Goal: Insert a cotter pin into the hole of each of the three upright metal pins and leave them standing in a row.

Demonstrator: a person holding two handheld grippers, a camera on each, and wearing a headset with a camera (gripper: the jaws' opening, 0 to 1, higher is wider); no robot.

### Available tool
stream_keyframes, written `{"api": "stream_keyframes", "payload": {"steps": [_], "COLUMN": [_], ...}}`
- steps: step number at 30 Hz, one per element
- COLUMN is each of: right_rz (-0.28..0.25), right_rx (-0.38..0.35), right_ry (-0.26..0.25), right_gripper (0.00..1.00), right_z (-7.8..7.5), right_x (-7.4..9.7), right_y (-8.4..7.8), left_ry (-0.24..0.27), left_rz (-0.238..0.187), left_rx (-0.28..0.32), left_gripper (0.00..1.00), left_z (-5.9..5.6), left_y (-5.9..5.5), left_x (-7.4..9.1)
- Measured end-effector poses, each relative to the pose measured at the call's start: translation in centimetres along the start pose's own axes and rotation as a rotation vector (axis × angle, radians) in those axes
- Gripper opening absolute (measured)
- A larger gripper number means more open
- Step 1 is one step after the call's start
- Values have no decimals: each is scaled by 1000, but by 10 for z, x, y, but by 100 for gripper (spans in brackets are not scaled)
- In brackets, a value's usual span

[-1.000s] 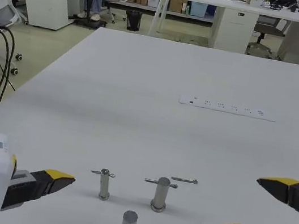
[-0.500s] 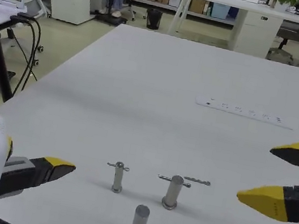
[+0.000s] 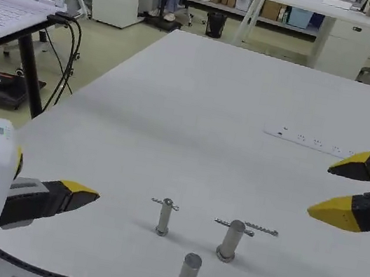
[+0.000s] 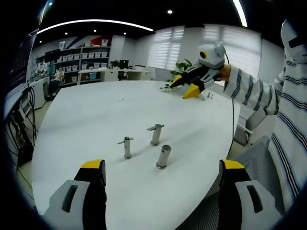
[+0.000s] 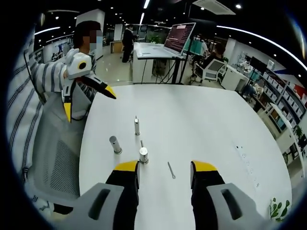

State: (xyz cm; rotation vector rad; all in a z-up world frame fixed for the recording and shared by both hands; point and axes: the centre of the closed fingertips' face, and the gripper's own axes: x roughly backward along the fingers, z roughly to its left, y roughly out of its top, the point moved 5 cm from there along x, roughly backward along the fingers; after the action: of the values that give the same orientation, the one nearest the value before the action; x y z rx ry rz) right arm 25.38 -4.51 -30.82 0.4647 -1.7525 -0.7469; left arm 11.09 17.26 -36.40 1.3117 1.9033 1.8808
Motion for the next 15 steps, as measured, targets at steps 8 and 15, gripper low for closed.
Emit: {"api": "stream_keyframes", "payload": {"steps": [8, 15], "right_rz": [113, 208], "right_rx": [31, 68], "right_ry": [82, 148], "right_gripper": [31, 28], "right_z": [-12, -17], "right_x": [-26, -56], "right_y": [-11, -25], "left_ry": [12, 26], "left_rz": [-7, -9], "left_rx": [26, 55], "left_gripper": [96, 94], "left_z": [-4, -6], "left_y": [0, -3], "left_x": [1, 3]}}
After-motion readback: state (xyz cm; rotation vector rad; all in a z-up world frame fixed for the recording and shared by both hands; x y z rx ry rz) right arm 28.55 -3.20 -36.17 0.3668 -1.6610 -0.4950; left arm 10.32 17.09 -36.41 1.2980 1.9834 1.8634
